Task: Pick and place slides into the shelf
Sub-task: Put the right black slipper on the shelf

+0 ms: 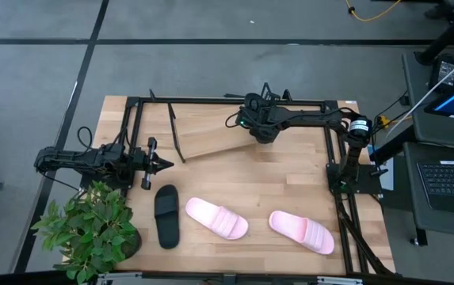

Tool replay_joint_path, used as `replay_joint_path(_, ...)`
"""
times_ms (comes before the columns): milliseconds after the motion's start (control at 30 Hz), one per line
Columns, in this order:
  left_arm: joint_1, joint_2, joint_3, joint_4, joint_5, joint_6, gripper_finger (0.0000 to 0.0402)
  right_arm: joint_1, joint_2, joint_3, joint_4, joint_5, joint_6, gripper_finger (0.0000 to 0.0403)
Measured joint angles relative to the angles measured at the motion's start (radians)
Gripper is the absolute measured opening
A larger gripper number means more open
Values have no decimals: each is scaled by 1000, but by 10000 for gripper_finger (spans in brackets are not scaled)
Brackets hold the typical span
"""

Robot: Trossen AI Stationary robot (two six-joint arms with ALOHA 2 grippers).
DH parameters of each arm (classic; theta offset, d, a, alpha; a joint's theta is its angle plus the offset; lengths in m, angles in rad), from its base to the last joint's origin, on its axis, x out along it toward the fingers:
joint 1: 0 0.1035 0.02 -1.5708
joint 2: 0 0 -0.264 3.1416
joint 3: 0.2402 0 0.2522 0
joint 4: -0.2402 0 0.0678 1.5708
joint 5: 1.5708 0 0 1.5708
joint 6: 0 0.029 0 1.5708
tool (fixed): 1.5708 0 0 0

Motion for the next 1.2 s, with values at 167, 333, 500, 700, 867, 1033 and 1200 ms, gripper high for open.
replay_joint_path(167,0,0,0,0,0,0,0,0,0,0,1,0,5,12)
replay_joint_path(333,0,0,0,0,0,0,0,-2,0,0,1,0,23,12)
replay_joint_path(500,0,0,0,0,0,0,0,-3,0,0,1,0,25,12)
replay_joint_path(700,0,0,0,0,0,0,0,-3,0,0,2,0,39,12)
replay_joint_path(867,0,0,0,0,0,0,0,-3,0,0,2,-2,45,12)
replay_joint_path(1033,0,0,0,0,0,0,0,-5,0,-1,2,-21,46,12)
replay_joint_path(1200,0,0,0,0,3,0,0,-8,0,-1,3,-21,49,12)
